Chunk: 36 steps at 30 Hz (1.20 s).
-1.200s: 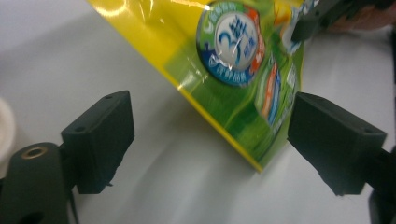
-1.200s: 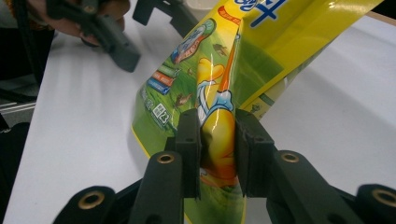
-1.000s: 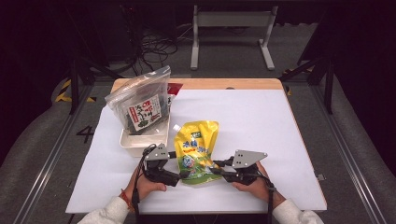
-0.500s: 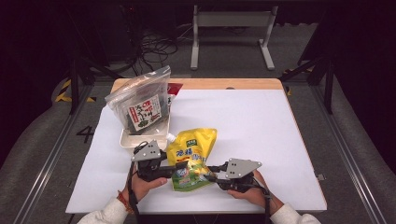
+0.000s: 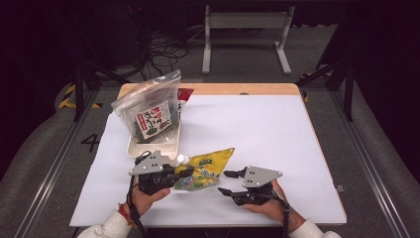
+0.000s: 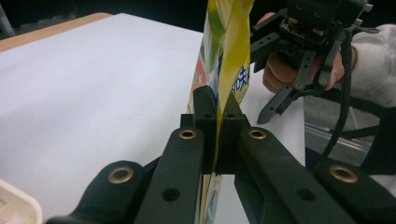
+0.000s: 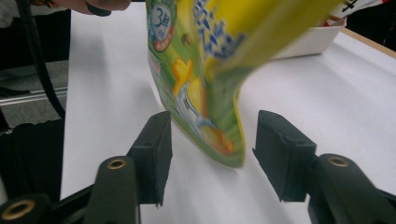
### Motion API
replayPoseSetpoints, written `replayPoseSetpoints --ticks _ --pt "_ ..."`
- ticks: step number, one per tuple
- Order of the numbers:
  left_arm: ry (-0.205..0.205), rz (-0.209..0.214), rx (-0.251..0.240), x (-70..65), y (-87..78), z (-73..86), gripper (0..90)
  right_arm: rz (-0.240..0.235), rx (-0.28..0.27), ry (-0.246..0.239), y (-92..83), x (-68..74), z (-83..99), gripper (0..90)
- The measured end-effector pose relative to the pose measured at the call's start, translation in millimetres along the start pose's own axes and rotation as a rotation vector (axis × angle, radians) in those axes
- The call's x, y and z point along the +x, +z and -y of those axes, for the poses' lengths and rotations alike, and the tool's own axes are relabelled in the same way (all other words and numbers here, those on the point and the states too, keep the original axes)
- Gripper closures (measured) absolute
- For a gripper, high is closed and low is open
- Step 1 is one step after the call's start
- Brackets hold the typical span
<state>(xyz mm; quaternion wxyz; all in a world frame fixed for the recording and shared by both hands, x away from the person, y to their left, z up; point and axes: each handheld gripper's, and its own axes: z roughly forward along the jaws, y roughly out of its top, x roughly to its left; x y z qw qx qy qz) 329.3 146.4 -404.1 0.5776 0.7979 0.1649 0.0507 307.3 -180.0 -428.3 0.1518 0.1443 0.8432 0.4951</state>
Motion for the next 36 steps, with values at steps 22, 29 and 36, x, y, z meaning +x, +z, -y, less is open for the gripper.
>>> replayPoseSetpoints --ticks 22,29,36 --pt "0.038 -0.052 -0.054 2.9 -27.9 -11.1 90.0 0.193 0.026 0.169 -64.5 -24.1 36.8 32.6" --pt "0.071 -0.101 -0.107 7.2 -47.3 -24.7 90.0 0.224 0.032 0.184 -67.9 -25.4 41.1 31.1" --pt "0.091 -0.167 -0.164 18.5 -71.7 -37.2 90.0 0.226 0.039 0.191 -66.8 -24.5 43.2 30.5"
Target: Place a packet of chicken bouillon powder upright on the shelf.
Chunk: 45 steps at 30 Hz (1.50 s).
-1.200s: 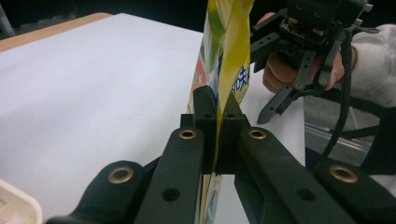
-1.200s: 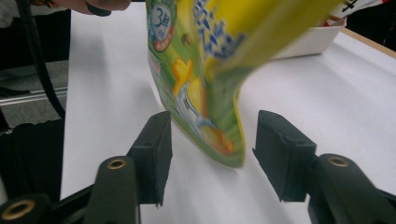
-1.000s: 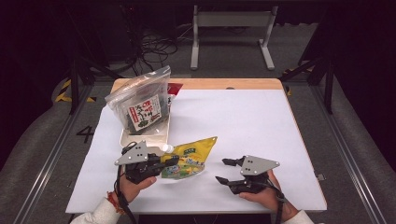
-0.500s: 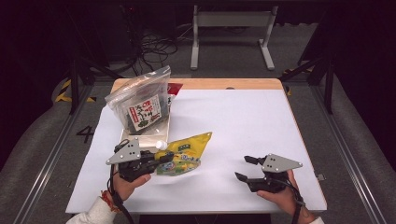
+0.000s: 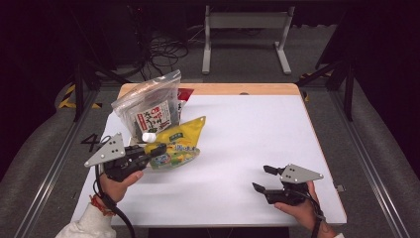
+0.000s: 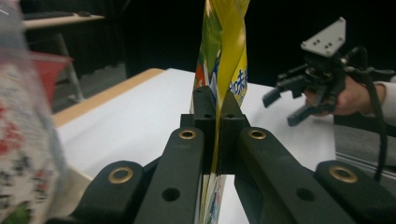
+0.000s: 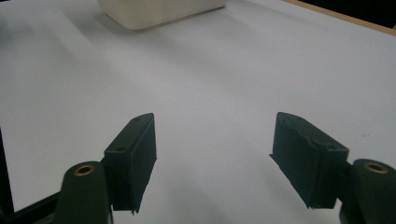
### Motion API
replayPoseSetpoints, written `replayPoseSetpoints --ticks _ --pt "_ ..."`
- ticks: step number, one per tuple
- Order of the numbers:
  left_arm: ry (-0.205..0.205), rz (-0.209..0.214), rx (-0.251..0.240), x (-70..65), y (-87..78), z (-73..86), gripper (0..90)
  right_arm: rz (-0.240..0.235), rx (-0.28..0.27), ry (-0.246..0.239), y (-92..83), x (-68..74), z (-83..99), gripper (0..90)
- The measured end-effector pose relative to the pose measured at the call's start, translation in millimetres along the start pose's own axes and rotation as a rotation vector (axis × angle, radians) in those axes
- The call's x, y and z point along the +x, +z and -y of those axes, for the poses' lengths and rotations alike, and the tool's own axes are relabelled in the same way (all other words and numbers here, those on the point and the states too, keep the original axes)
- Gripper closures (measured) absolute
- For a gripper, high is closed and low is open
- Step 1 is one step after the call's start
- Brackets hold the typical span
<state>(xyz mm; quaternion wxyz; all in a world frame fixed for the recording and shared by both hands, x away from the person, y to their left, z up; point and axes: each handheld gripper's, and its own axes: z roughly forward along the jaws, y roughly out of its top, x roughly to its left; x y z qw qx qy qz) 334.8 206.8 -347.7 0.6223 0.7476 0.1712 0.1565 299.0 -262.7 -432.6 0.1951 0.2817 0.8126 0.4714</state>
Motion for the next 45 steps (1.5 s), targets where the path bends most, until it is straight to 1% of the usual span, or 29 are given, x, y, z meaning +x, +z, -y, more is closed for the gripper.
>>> replayPoseSetpoints --ticks 2,3,5,6,7,9,11,14,16,18,23,28,29,32,34,36,38,40,41,42,43,44,45 --pt "-0.002 -0.021 -0.011 5.9 -5.4 -3.2 90.0 0.001 -0.001 0.000 -0.1 0.1 0.1 30.5" --pt "-0.005 -0.023 -0.018 9.6 -7.5 -4.2 90.0 0.002 -0.003 0.002 -0.1 -0.1 0.0 30.4" --pt "-0.001 -0.036 -0.015 16.5 -10.6 -5.2 90.0 0.003 -0.005 0.006 0.1 -0.6 -0.2 30.3" --pt "-0.007 -0.048 -0.015 22.5 -12.5 -4.6 90.0 0.003 -0.005 0.007 0.2 -0.7 -0.2 30.3" --pt "-0.008 -0.058 -0.012 25.7 -13.6 -4.1 90.0 0.005 -0.005 0.009 0.6 -0.9 0.1 30.3" --pt "-0.019 -0.065 -0.014 33.1 -15.9 -2.4 90.0 0.004 -0.004 0.012 1.4 -1.2 0.5 30.3" --pt "-0.022 -0.066 -0.023 34.8 -16.0 -1.5 90.0 0.004 -0.002 0.013 1.8 -1.3 0.8 30.2" --pt "-0.015 -0.097 0.000 41.6 -18.0 -0.1 90.0 0.001 0.004 0.009 3.3 -1.2 1.6 30.0" --pt "-0.030 -0.094 -0.013 46.6 -19.9 2.5 90.0 0.000 0.004 0.009 3.7 -0.8 1.4 29.8" --pt "-0.035 -0.083 -0.009 49.8 -21.1 5.2 90.0 0.000 0.001 0.010 3.7 -1.3 1.3 29.7" --pt "-0.033 -0.083 0.015 50.9 -20.7 8.6 90.0 0.000 0.003 0.014 4.1 -2.0 2.0 29.6" --pt "-0.048 -0.092 0.037 53.8 -23.0 15.0 90.0 -0.005 0.005 0.014 5.1 -1.5 2.1 29.4" --pt "-0.045 -0.095 0.042 54.8 -23.9 16.2 89.9 -0.005 0.006 0.012 5.3 -1.4 2.0 29.3" --pt "-0.061 -0.095 0.038 55.7 -25.2 18.3 90.0 -0.005 0.008 0.013 5.5 -1.4 2.3 29.2" --pt "-0.064 -0.092 0.037 56.0 -25.5 19.0 89.9 -0.003 0.010 0.012 5.4 -1.3 2.2 29.2" --pt "-0.075 -0.077 0.031 56.7 -26.0 19.9 89.9 -0.005 0.008 0.010 5.4 -1.3 2.0 29.1" --pt "-0.095 -0.050 0.004 59.8 -27.6 21.6 89.9 -0.006 0.006 0.012 5.3 -1.2 1.8 29.1" --pt "-0.093 -0.033 0.005 61.5 -27.9 22.2 89.9 -0.007 0.010 0.011 5.7 -1.2 2.1 29.1" --pt "-0.093 -0.033 0.005 61.5 -27.9 22.2 89.9 -0.007 0.010 0.011 5.7 -1.2 2.1 29.1" --pt "-0.094 -0.034 0.013 62.2 -27.2 22.7 89.9 -0.008 0.011 0.013 5.9 -1.2 2.2 29.1" --pt "-0.081 -0.044 0.049 61.2 -24.0 22.5 89.9 -0.009 0.014 0.013 6.4 -1.3 2.4 28.9" --pt "-0.081 -0.044 0.049 61.2 -24.0 22.5 89.9 -0.009 0.014 0.013 6.4 -1.3 2.4 28.9" --pt "-0.079 -0.036 0.061 61.0 -21.6 23.1 89.9 -0.010 0.014 0.013 6.6 -1.3 2.3 28.9"
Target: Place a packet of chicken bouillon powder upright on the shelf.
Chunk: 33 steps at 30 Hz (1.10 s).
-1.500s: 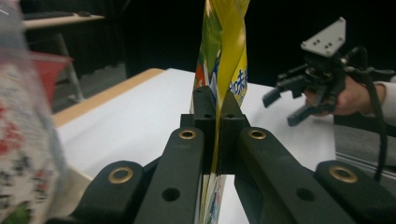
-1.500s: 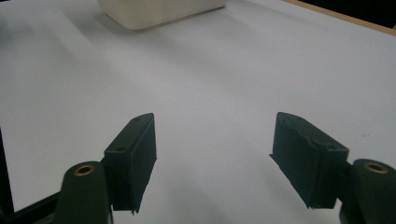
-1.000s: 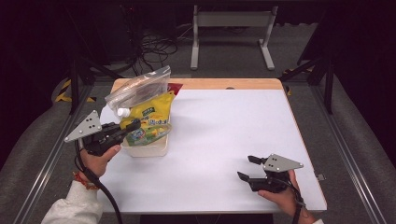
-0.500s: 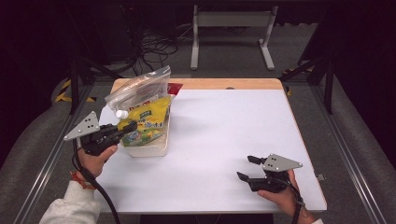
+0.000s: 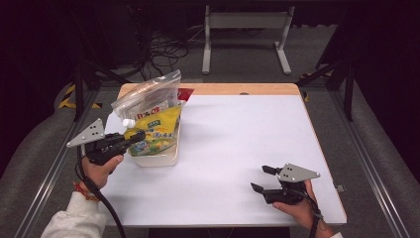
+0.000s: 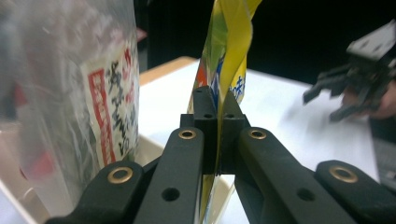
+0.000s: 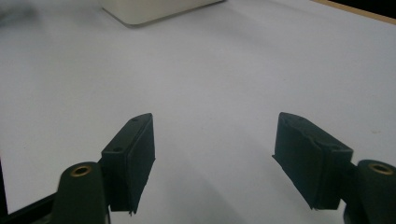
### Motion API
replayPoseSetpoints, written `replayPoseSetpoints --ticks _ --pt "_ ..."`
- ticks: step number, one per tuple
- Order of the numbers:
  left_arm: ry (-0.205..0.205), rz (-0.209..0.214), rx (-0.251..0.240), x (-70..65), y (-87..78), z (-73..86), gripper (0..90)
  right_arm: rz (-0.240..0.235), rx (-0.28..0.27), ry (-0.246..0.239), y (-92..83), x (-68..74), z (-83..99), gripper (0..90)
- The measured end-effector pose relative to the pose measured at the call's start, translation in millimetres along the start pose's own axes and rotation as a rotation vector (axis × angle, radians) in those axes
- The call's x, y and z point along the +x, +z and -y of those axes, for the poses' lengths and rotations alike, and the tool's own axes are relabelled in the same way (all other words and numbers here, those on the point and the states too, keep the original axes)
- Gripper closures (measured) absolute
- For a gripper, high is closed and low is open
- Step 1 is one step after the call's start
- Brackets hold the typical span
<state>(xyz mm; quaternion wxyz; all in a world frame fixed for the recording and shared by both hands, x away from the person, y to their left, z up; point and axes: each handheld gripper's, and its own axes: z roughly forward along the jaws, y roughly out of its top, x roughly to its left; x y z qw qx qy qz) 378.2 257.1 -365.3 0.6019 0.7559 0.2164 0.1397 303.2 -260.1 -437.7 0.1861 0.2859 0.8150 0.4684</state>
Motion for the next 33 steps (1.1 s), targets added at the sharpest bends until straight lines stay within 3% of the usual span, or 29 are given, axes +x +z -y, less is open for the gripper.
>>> replayPoseSetpoints --ticks 3,10,14,17,33 --pt "0.002 0.003 0.037 0.0 5.8 2.2 89.9 -0.002 0.002 -0.002 0.8 0.3 -0.2 28.9" --pt "-0.003 -0.010 0.056 1.0 9.1 10.0 89.8 -0.003 0.000 -0.004 0.4 0.8 -0.6 28.7" --pt "-0.021 -0.022 0.062 1.9 8.6 15.2 89.8 0.002 -0.003 -0.014 -0.7 1.6 -2.0 28.6" --pt "-0.002 -0.039 0.093 1.1 10.0 18.7 89.8 0.004 -0.003 -0.019 -1.0 2.2 -2.5 28.5" --pt "-0.026 -0.098 0.151 0.1 5.2 38.0 89.6 0.003 0.001 -0.046 1.0 3.2 -5.6 28.3"
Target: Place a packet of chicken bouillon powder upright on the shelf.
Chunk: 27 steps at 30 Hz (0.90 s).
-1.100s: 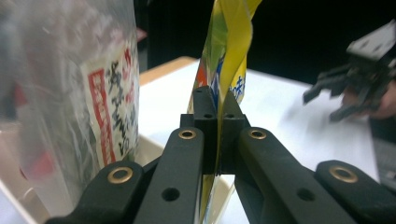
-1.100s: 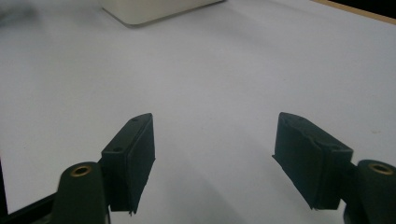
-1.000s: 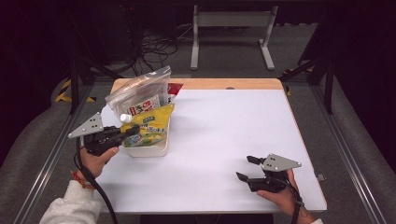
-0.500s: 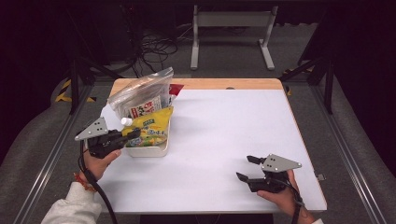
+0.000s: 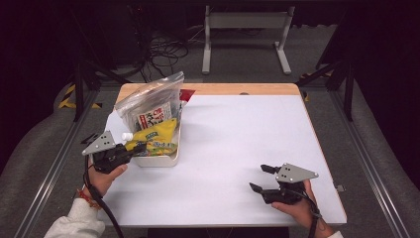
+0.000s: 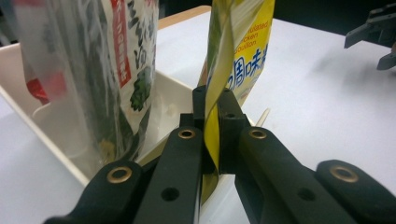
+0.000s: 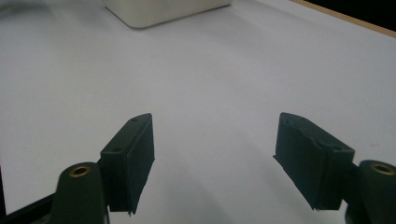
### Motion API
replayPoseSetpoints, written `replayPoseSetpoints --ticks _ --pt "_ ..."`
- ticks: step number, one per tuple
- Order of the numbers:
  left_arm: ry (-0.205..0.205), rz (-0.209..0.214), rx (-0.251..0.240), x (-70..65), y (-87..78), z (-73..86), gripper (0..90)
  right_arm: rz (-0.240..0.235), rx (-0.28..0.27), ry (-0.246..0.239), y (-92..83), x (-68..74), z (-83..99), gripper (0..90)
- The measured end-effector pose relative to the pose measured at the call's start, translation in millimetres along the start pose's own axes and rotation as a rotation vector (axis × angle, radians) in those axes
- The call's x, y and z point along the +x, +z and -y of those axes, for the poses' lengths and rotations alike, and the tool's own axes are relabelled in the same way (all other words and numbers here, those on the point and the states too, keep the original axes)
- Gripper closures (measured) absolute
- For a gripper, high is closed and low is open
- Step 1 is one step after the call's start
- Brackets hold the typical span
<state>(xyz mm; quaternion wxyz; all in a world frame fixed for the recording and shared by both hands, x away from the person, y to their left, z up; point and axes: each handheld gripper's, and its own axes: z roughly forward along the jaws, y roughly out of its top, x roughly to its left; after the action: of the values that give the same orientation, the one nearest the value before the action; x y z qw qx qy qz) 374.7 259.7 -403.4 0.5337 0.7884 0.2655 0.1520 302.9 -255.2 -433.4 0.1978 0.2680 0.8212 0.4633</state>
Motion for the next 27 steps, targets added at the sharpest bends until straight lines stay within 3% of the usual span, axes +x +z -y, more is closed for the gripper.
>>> replayPoseSetpoints --ticks 15,23,27 --pt "-0.029 -0.040 0.006 -0.3 0.4 8.0 87.4 0.000 0.006 -0.009 1.2 1.0 -0.1 28.2" --pt "-0.056 -0.067 -0.029 -3.2 -0.5 8.7 80.8 0.002 0.005 -0.010 0.3 0.5 -0.4 28.2" --pt "-0.051 -0.087 -0.054 -7.3 -3.9 6.3 76.4 0.004 0.004 -0.007 -0.3 -0.3 -0.3 28.2"
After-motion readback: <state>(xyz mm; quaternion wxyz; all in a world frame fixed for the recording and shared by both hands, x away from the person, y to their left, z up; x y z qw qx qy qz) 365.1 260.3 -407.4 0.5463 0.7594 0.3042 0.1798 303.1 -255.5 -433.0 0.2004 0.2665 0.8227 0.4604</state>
